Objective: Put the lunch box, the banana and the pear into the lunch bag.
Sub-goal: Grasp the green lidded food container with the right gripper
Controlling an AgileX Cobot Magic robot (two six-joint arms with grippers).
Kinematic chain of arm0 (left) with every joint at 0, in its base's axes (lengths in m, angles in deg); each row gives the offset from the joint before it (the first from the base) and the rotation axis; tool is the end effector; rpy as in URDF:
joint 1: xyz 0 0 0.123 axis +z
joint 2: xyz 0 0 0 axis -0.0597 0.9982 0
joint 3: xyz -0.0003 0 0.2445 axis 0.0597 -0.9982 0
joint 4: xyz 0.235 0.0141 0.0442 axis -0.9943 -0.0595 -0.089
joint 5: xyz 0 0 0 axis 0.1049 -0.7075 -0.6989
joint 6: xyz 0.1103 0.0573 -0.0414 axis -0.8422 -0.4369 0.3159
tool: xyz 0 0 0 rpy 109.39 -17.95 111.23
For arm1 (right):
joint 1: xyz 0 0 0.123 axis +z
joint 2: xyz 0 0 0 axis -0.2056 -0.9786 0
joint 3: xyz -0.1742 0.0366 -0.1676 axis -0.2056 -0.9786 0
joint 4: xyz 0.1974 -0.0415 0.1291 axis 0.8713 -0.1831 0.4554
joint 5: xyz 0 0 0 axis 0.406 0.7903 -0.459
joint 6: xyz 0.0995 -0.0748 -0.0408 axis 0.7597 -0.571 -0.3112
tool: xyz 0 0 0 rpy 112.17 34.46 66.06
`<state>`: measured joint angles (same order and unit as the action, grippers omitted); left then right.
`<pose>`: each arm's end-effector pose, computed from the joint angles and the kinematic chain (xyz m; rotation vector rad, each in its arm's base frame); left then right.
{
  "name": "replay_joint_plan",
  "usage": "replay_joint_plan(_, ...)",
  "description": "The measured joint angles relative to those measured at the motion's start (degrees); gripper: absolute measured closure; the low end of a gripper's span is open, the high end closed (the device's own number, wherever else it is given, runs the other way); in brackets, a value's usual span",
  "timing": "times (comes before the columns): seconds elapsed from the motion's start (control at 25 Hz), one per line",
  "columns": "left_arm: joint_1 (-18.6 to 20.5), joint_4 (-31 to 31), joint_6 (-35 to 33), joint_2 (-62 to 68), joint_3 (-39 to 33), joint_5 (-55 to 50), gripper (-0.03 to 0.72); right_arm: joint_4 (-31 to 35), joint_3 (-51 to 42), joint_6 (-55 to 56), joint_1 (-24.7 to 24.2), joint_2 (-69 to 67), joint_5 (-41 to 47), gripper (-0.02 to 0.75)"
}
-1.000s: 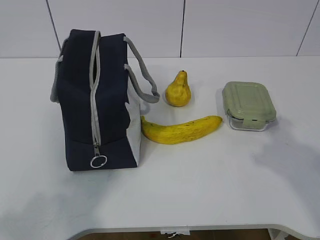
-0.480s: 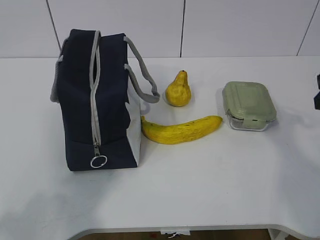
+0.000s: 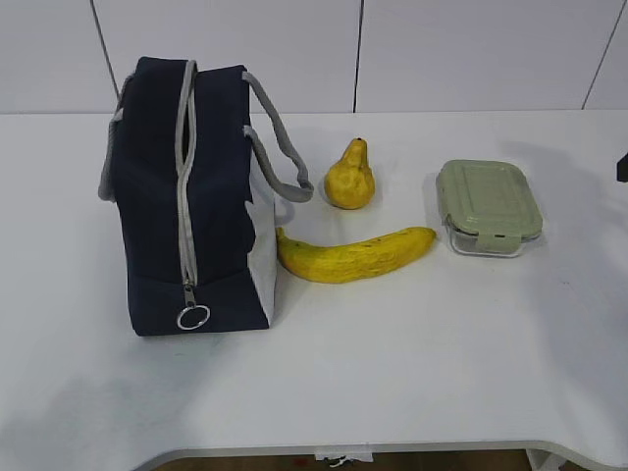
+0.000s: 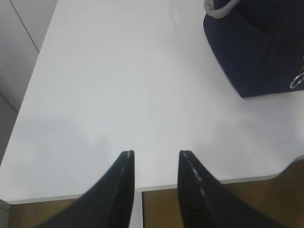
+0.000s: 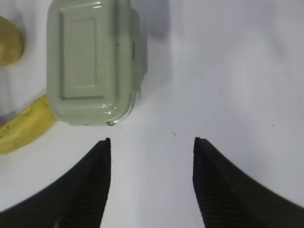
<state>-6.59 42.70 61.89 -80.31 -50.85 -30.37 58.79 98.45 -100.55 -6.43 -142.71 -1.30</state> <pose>0.0566 0.0008 0.2543 0.0477 2.0788 0.0013 0.3268 -0.0588 0.2061 0.3144 2.5934 0.3816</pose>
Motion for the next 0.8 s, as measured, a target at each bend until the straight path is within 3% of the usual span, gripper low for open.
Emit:
replay_joint_plan(0.36,0.0,0.0,0.0,0.0,0.0,0.0,0.449,23.29,6.55,-24.78,-10.91,-11.73,17.26,0.304)
replay_joint_plan(0.8,0.0,0.0,0.0,0.0,0.0,0.1,0.449,29.94,14.89,-28.48,-12.15,-27.52,18.08,0.304)
